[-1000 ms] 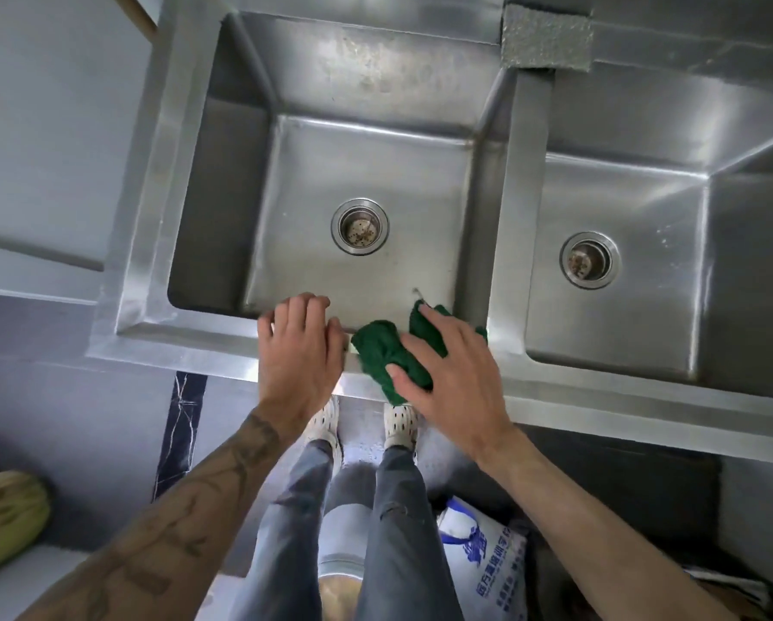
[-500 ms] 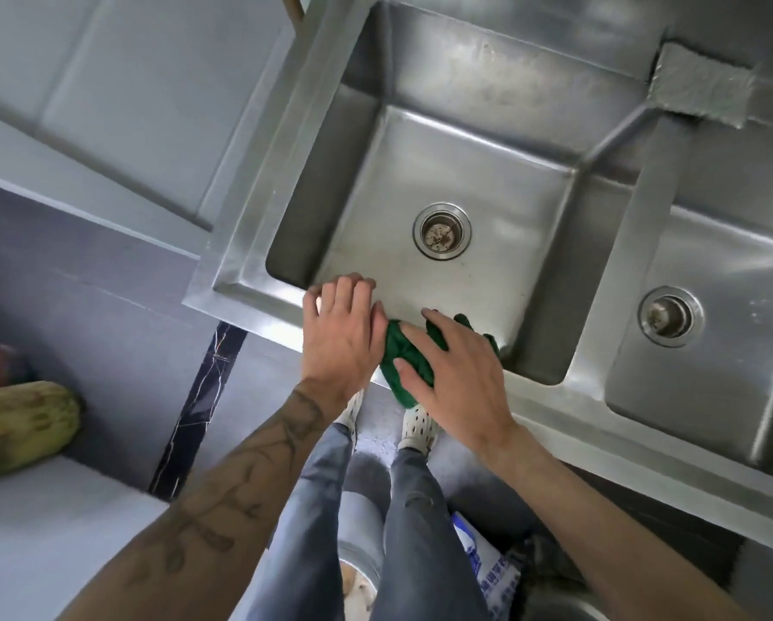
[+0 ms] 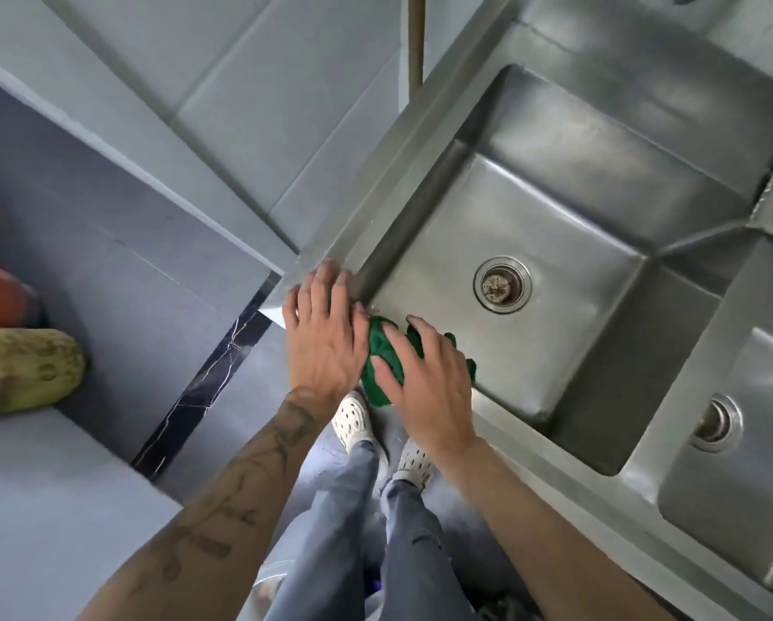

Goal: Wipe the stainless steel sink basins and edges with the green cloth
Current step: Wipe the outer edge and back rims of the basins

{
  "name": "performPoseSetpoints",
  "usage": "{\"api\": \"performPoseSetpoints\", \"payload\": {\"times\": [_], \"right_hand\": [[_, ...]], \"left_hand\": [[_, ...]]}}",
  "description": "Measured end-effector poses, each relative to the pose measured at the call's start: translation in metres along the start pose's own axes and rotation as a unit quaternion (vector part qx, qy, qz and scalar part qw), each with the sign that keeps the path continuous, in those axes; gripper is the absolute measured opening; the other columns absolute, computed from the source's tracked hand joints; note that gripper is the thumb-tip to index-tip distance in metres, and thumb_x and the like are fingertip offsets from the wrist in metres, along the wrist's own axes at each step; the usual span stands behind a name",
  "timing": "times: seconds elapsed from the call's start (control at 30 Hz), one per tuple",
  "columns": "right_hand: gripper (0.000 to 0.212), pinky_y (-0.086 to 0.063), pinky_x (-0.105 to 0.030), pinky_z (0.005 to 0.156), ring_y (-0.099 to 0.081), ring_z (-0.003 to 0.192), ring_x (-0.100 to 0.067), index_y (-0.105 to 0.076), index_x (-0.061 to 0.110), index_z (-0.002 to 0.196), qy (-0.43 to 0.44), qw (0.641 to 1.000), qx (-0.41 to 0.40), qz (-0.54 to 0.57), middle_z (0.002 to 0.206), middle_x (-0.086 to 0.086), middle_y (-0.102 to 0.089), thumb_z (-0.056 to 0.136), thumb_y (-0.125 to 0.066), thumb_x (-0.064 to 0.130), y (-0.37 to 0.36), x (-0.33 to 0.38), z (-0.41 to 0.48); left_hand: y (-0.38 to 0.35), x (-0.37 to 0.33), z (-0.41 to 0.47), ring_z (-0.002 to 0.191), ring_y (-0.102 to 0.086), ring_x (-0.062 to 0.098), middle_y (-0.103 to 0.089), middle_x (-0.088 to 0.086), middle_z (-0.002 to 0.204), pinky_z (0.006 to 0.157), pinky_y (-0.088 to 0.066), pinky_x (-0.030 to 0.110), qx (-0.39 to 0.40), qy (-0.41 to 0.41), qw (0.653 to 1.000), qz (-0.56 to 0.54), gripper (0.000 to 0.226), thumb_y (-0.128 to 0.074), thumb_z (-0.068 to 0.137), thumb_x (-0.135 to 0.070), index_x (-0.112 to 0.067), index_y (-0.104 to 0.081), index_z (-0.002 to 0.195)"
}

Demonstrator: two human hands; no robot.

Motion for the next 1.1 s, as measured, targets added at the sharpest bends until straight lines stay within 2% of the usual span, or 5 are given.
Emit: {"api": "performPoseSetpoints", "payload": {"times": [0.4, 0.6, 0.77, 0.97, 1.1], "right_hand": [[0.044, -0.051, -0.047, 0.1, -0.056, 0.131, -0.03, -0.063, 0.025, 0.137, 0.039, 0.999, -0.007, 0.006, 0.15, -0.009, -0.051, 0.102, -0.049, 0.048, -0.009, 0.026, 0.018], [0.043, -0.047, -0.045, 0.107, -0.047, 0.141, -0.029, -0.062, 0.028, 0.139, 0.08, 0.996, 0.016, 0.045, 0.161, -0.009, -0.039, 0.103, -0.05, 0.049, -0.017, 0.05, 0.051], [0.042, -0.047, -0.045, 0.111, -0.045, 0.145, -0.031, -0.062, 0.028, 0.14, 0.126, 0.991, 0.015, 0.028, 0.163, -0.011, -0.038, 0.102, -0.054, 0.046, -0.006, 0.016, 0.017], [0.035, -0.037, -0.055, 0.116, -0.035, 0.152, -0.039, -0.064, 0.028, 0.136, 0.15, 0.987, -0.04, 0.049, 0.165, -0.014, -0.036, 0.103, -0.055, 0.038, -0.028, 0.056, 0.083], [0.033, -0.022, -0.058, 0.126, -0.028, 0.156, -0.037, -0.065, 0.027, 0.134, 0.204, 0.976, -0.074, 0.033, 0.165, -0.013, -0.037, 0.106, -0.055, 0.04, -0.033, 0.061, 0.118]], "left_hand": [[0.005, 0.028, 0.011, 0.143, -0.047, 0.029, -0.05, 0.01, 0.158, 0.119, -0.035, 0.049, -0.015, 0.098, 0.992, -0.072, 0.049, -0.028, 0.111, -0.036, -0.015, -0.054, 0.147], [0.012, 0.045, 0.018, 0.116, -0.057, 0.024, -0.065, 0.006, 0.123, 0.105, -0.036, 0.026, -0.038, 0.171, 0.962, -0.208, 0.044, -0.036, 0.112, -0.035, -0.009, -0.058, 0.139], [0.005, 0.028, 0.007, 0.138, -0.048, 0.027, -0.054, 0.005, 0.152, 0.119, -0.035, 0.044, -0.042, 0.214, 0.962, -0.164, 0.056, -0.035, 0.111, -0.045, -0.012, -0.049, 0.154], [0.01, 0.022, 0.012, 0.132, -0.05, 0.022, -0.061, 0.009, 0.144, 0.117, -0.036, 0.035, -0.097, 0.29, 0.92, -0.246, 0.059, -0.026, 0.111, -0.04, -0.007, -0.054, 0.15], [-0.002, 0.021, 0.009, 0.14, -0.049, 0.03, -0.056, 0.011, 0.152, 0.12, -0.035, 0.044, -0.104, 0.279, 0.938, -0.176, 0.061, -0.02, 0.113, -0.04, -0.004, -0.052, 0.15]]}}
Point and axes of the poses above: each hand's wrist, its own z-axis towards the middle knuckle, its own y-axis out of the back of the hand, x = y × z, the point moved 1 cm from there along z, towards the middle knuckle
